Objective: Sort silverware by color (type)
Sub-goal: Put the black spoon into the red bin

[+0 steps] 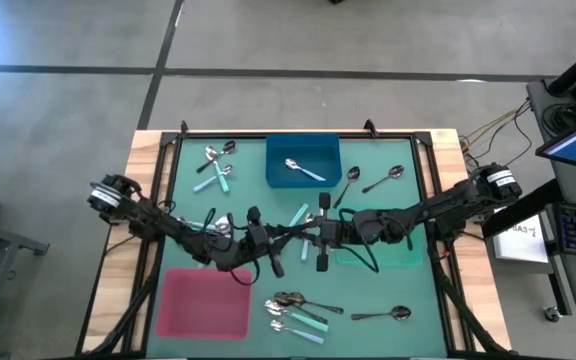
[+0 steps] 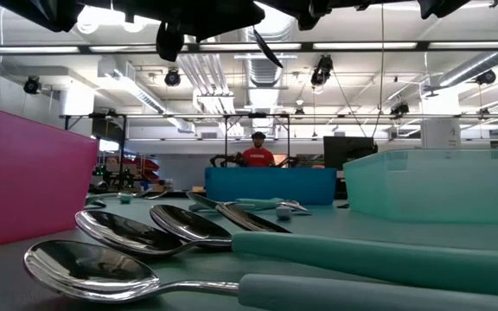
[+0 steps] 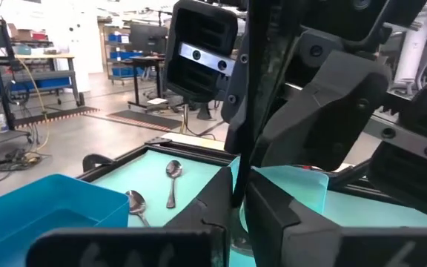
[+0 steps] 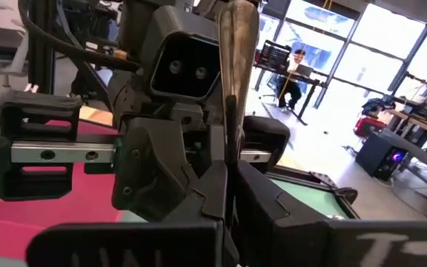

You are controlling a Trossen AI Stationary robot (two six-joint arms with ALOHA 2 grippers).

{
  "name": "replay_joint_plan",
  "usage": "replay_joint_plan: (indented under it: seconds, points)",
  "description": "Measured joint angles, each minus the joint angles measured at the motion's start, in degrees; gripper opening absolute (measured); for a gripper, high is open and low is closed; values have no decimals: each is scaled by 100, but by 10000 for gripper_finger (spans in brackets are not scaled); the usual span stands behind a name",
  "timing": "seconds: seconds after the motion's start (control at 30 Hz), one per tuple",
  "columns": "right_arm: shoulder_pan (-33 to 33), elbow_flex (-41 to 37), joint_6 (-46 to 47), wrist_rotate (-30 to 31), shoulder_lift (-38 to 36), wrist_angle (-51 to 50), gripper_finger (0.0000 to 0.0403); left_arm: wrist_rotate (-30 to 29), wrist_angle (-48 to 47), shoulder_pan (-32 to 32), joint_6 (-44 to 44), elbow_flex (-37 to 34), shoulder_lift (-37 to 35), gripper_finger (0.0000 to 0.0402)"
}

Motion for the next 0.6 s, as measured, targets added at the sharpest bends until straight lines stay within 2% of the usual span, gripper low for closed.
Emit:
replay_joint_plan:
  seconds: [0.23,0.43,0.6]
  points:
    - [0,0,689,-10,-44,-89,21,63,-20,-3,-102,0,0,3]
    - [15,0,778,-104,-325,-646,84,-19,-89,-2,-149,-8,-8,1]
    - [22,0,1742,-93,-840,-1674,132,44,-544,-56,-421,-11,-44,1]
